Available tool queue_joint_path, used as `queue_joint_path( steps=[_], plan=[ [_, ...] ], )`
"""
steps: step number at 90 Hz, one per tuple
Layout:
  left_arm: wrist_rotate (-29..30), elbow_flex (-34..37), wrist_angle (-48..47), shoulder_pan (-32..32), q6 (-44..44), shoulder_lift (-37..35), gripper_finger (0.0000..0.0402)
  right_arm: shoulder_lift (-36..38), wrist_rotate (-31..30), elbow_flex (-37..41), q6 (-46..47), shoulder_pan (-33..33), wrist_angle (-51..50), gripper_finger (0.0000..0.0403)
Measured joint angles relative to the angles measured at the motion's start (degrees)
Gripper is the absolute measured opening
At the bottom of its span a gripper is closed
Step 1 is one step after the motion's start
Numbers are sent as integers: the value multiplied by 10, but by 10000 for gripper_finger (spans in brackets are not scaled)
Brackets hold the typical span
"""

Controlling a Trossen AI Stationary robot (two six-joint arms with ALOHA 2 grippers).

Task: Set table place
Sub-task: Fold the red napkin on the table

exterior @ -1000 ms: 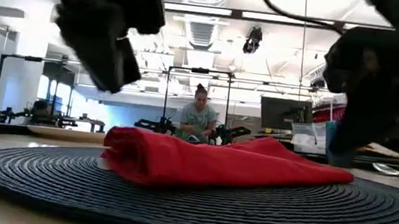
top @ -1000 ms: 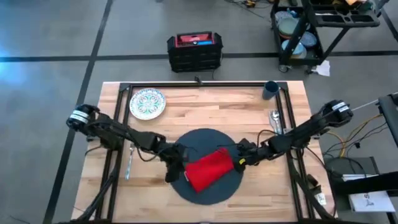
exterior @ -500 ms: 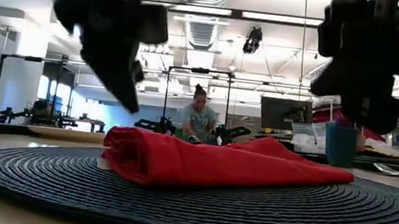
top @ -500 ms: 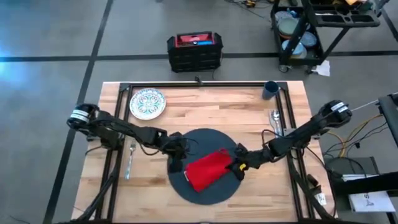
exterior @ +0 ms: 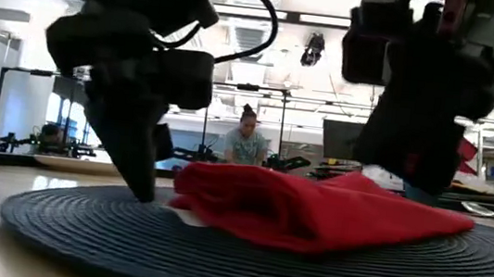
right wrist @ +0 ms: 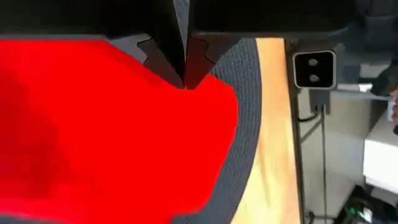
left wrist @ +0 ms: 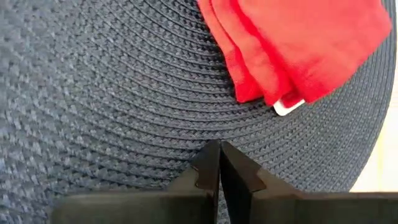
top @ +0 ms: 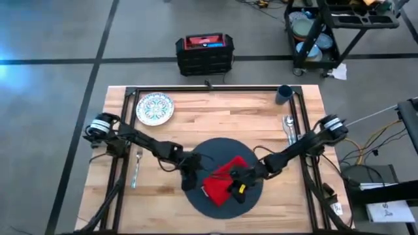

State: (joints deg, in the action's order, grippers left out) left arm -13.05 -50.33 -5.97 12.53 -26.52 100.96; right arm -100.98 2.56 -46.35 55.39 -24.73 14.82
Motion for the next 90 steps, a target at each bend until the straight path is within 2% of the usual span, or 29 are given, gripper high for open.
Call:
queue_joint_path(
  steps=[14,30,37,43,51,62,80,90],
  plan=[
    [1,-2,4,4,0,4,0,-24,18,-2,28,4,-55,0],
    [1,-2,6,4,0,4,0,-5,-4,-4,-4,3,52,0],
    [1,-2,7,4,0,4,0,-2,-6,-6,5,10,16,0],
    [2,-2,7,4,2,4,0,-27,9,-1,9,20,-30,0],
    [3,-2,10,4,6,4,0,-20,23,-2,10,23,-12,0],
    [4,-2,11,4,5,4,0,14,-25,3,-6,23,-21,0],
    [5,-2,11,5,5,3,0,74,-84,16,-23,45,-196,0],
    [5,-1,12,5,5,3,0,113,-83,26,-27,44,-227,0]
  ],
)
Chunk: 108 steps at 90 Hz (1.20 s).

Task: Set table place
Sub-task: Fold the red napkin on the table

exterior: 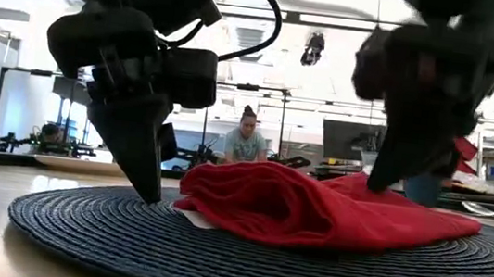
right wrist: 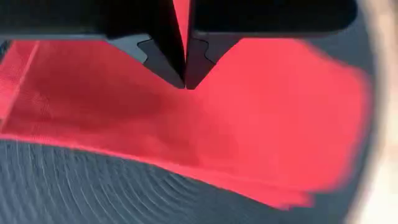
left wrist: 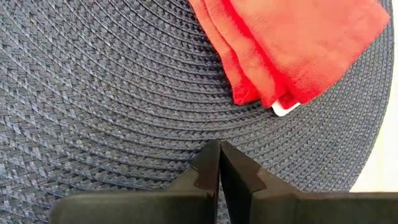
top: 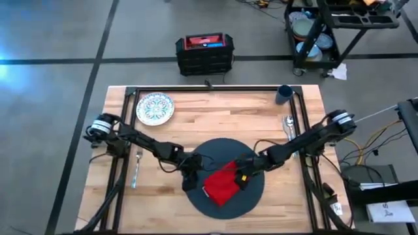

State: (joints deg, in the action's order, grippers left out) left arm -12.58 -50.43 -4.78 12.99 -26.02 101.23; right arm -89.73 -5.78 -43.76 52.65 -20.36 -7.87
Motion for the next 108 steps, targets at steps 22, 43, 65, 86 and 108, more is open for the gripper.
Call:
queue_joint_path(
  steps=[22,43,65,86,108],
  plan=[
    [0,-3,0,0,0,0,0,28,-13,56,16,18,-6,0],
    [0,-3,3,-1,0,0,0,25,2,70,-18,60,42,0],
    [-4,-4,5,-1,0,0,0,7,30,75,-43,120,65,0],
    [-4,-4,11,-1,-8,0,0,77,33,74,2,48,107,0],
    [-30,-7,62,-1,-3,6,0,82,-40,74,120,-84,134,0]
  ],
)
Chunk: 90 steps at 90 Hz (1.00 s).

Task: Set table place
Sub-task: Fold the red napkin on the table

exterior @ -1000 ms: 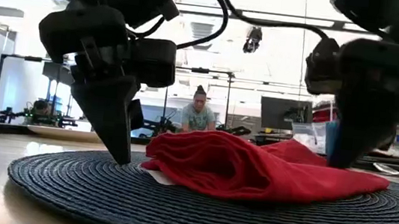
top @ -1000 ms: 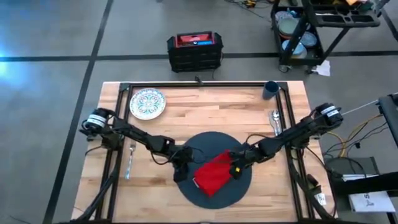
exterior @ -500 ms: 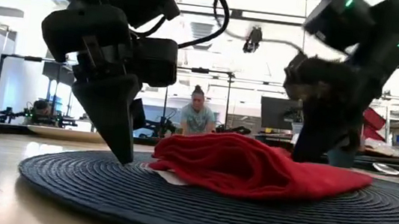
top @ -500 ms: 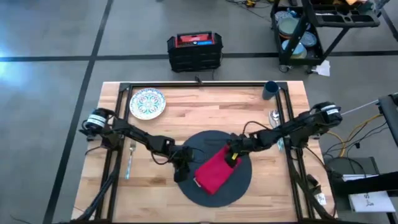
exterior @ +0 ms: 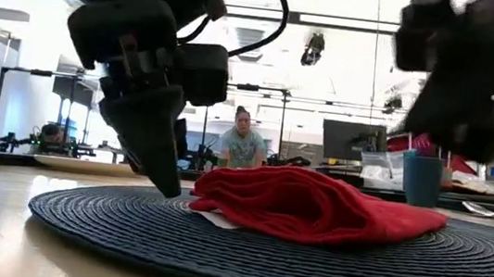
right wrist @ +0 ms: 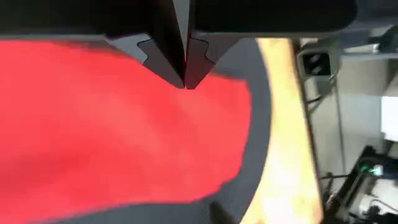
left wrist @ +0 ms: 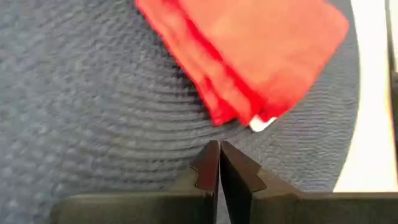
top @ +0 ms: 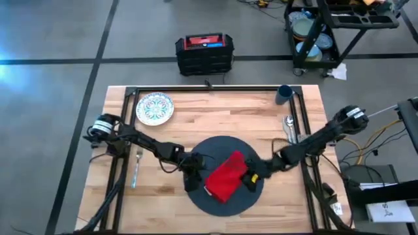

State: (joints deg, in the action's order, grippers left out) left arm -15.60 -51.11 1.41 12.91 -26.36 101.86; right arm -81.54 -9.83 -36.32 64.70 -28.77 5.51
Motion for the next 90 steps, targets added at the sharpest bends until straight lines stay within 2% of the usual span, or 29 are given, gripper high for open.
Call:
queue_joint_path(
  steps=[9,17,29,39,62,76,83,90],
  plan=[
    [50,-16,-46,-2,62,-24,0,-8,-59,0,48,-35,-5,0],
    [90,-37,-77,-19,121,-35,0,-19,-73,0,77,-51,-4,0],
    [47,-37,-100,-59,143,-23,0,-50,-70,1,107,-63,0,0],
    [24,-36,-95,-70,137,-15,0,-76,-64,0,110,-68,45,0],
    [-10,-36,-72,-49,107,-13,0,-127,-46,0,90,-75,174,0],
    [-14,-36,-75,-19,93,-12,0,-146,-44,0,102,-79,173,0],
    [14,-36,-104,-4,88,-11,0,-134,-94,0,112,-79,128,0],
    [29,-33,-127,3,81,-10,0,-107,-163,1,149,-76,42,0]
  ],
)
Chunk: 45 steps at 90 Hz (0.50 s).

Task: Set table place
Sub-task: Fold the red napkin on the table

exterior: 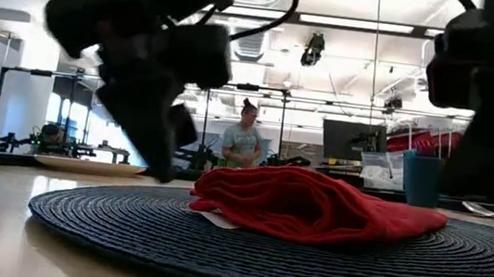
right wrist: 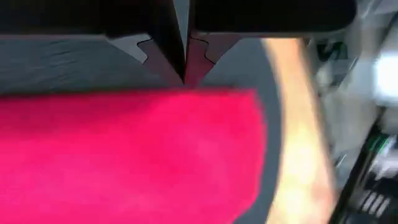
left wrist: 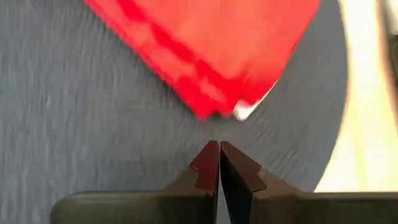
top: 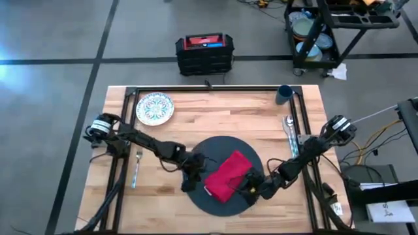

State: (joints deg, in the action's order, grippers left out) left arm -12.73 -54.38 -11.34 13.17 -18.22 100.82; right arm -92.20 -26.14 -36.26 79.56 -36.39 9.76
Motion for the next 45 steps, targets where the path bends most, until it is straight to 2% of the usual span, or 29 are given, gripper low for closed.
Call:
queue_joint_path(
  steps=[7,18,31,45],
  plan=[
    [2,9,-1,4,-13,0,0,29,-20,10,14,3,-60,0],
    [1,15,3,6,-20,0,0,80,-5,56,29,0,-60,16],
    [-2,16,20,6,-22,11,0,141,-28,117,92,-5,-63,60],
    [0,16,42,6,-23,16,0,190,-39,158,120,8,-61,104]
  ],
)
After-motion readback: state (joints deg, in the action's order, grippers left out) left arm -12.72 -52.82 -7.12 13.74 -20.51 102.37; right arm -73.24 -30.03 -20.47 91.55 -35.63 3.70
